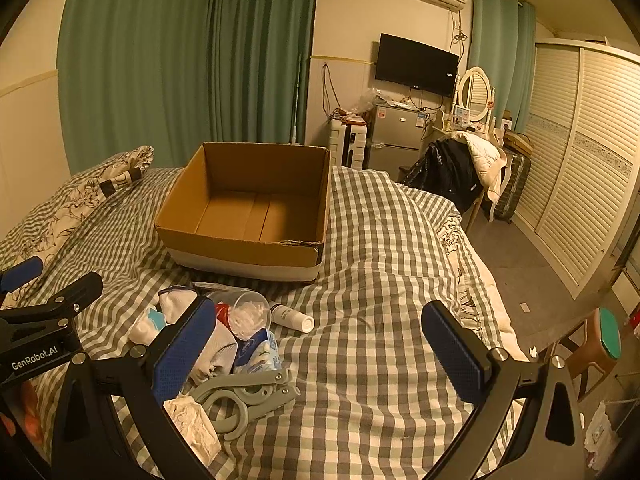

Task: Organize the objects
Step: 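Move both grippers toward the pile of items beside the box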

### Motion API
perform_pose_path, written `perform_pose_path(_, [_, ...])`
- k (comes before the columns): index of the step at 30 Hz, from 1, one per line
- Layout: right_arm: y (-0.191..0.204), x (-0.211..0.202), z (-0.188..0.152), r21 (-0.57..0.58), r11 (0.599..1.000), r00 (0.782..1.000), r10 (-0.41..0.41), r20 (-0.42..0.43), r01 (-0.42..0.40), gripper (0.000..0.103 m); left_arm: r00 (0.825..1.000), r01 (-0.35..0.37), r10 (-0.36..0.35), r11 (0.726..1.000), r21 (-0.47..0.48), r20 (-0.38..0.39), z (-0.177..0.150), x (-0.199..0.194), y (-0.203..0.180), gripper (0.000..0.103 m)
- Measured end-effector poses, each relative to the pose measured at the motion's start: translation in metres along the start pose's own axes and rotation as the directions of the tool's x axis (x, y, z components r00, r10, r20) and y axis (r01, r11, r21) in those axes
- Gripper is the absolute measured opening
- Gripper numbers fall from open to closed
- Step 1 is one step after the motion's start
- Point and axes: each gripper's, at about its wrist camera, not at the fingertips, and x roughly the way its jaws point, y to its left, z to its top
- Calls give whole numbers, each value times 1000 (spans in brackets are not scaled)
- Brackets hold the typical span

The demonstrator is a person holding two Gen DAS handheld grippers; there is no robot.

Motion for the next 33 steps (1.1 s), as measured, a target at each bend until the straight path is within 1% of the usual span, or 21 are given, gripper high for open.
perform_pose_path(13, [3, -6, 4, -15, 1000, 1000, -14, 3, 14, 103, 999, 34, -34, 999, -13, 2, 6, -9, 3, 103])
perform_pose_path(18, [3, -14, 9, -10, 1000, 999, -29, 24, 29, 103, 999, 38, -38, 999, -11, 12, 8, -14, 5, 103])
perform_pose_path(33, [11, -34, 8, -47, 999, 999, -13, 43, 15, 103, 999, 36, -36, 999, -6, 12, 7, -25, 7, 103])
